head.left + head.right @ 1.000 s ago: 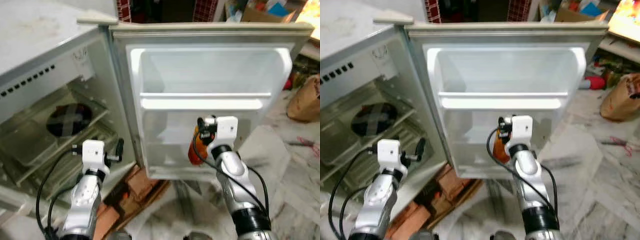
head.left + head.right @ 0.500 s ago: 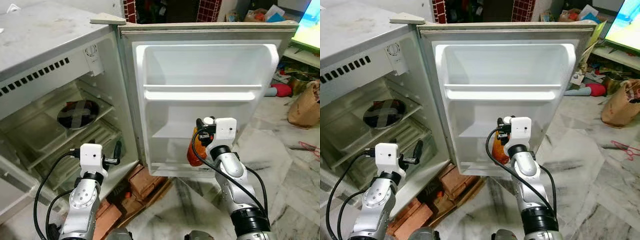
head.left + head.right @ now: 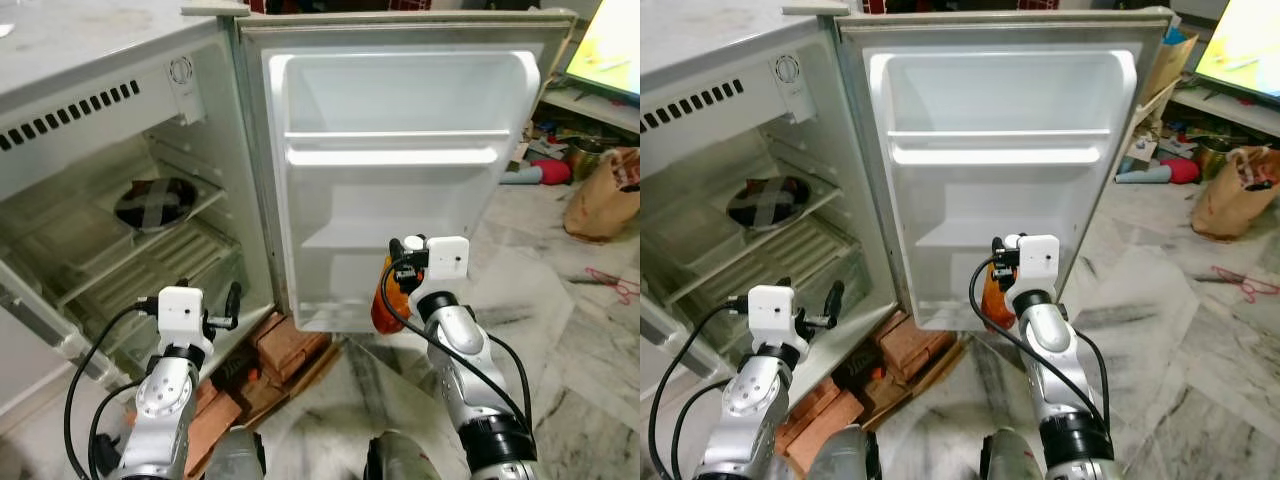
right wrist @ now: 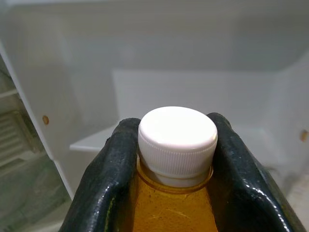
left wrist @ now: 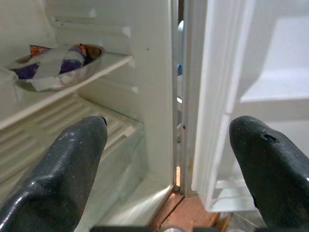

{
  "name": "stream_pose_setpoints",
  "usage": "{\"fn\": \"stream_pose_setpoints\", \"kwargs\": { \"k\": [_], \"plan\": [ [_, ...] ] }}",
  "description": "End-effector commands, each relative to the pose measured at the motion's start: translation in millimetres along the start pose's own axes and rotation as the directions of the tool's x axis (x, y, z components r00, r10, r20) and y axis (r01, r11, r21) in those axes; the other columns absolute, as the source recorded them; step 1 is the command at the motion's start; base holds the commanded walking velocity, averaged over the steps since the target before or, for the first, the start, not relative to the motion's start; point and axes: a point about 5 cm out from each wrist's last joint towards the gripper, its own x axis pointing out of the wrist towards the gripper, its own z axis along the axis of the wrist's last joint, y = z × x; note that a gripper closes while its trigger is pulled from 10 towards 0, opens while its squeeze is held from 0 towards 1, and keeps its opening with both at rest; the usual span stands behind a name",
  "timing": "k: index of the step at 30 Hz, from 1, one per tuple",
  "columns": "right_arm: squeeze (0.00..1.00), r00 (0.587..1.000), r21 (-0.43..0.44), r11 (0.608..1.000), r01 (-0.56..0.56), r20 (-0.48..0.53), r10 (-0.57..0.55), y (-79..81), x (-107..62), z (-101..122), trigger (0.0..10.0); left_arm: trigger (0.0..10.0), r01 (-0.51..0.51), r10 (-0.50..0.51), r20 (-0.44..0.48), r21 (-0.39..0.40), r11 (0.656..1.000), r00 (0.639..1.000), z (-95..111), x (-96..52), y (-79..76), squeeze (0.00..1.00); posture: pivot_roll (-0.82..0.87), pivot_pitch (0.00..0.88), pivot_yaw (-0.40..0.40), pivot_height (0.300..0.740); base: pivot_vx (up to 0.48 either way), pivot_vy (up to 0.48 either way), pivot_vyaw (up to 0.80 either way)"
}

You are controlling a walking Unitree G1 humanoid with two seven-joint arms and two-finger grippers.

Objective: Restocking fridge

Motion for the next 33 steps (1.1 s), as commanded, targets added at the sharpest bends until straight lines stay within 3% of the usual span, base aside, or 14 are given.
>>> {"fn": "stream_pose_setpoints", "kwargs": {
  "k": [1,10,19,33],
  "plan": [
    [0.00,0.999,-0.013,1.000,0.003,0.038,-0.002,-1.2,4.3,8.5,10.0,10.0,-0.005,0.005,0.013,0.014,1.000,1.000,4.0,1.3,1.5,0.00,-0.02,0.000,0.024,0.671,0.000,0.000,0.00],
    [0.00,0.999,-0.016,1.000,0.003,0.040,-0.002,-2.1,5.3,8.8,10.0,10.0,0.000,0.000,0.013,0.016,1.000,1.000,4.5,2.4,0.9,0.00,-0.02,0.000,0.024,0.632,0.000,0.000,0.00],
    [0.00,0.999,-0.024,1.000,-0.001,0.043,0.002,-1.5,6.6,8.8,10.0,10.0,0.010,-0.011,0.025,0.017,1.000,1.000,5.8,2.5,-0.1,0.00,-0.02,0.000,0.024,0.632,0.000,0.000,0.00],
    [0.00,0.999,-0.037,0.999,0.005,0.052,-0.003,-4.0,7.6,10.2,10.0,10.0,0.022,-0.023,0.030,0.014,1.000,0.999,6.6,2.5,-1.9,0.00,-0.02,0.000,0.025,0.632,0.267,0.000,0.00]
  ]
}}
